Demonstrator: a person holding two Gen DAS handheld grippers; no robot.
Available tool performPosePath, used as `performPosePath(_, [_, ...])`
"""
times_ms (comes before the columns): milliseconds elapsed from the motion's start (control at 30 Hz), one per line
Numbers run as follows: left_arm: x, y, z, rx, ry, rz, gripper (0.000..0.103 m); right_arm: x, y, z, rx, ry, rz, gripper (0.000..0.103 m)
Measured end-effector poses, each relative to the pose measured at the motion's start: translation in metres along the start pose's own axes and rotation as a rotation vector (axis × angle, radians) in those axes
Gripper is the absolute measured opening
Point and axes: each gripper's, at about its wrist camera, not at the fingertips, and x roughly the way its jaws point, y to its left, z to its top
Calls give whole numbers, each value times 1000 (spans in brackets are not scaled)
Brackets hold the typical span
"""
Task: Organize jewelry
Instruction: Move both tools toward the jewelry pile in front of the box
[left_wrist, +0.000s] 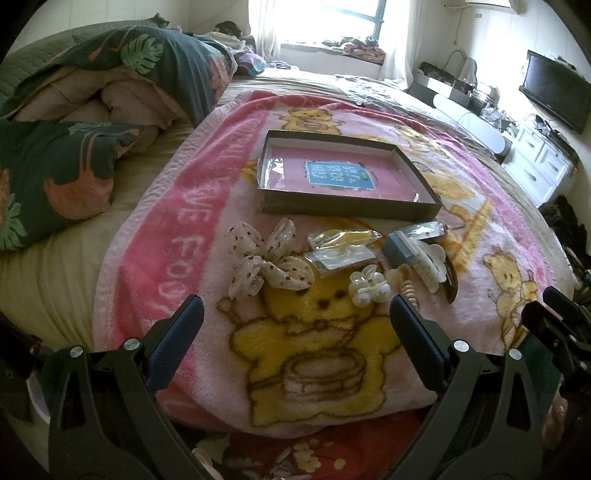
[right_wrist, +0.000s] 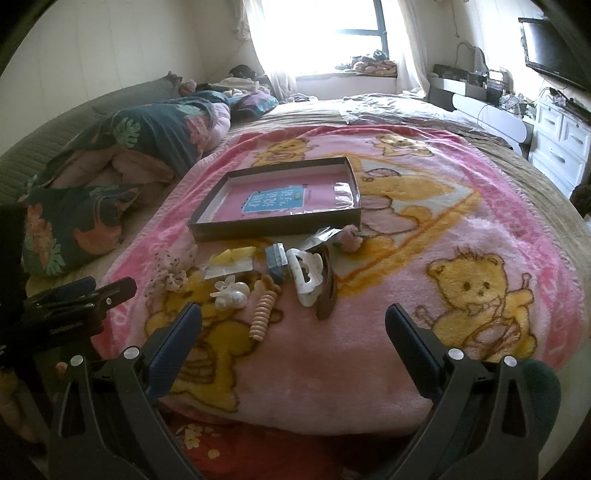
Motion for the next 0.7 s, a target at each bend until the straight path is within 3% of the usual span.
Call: performPosePath(700, [-1, -4, 1, 11, 2, 3, 94, -1, 0, 2, 5, -9, 3, 99])
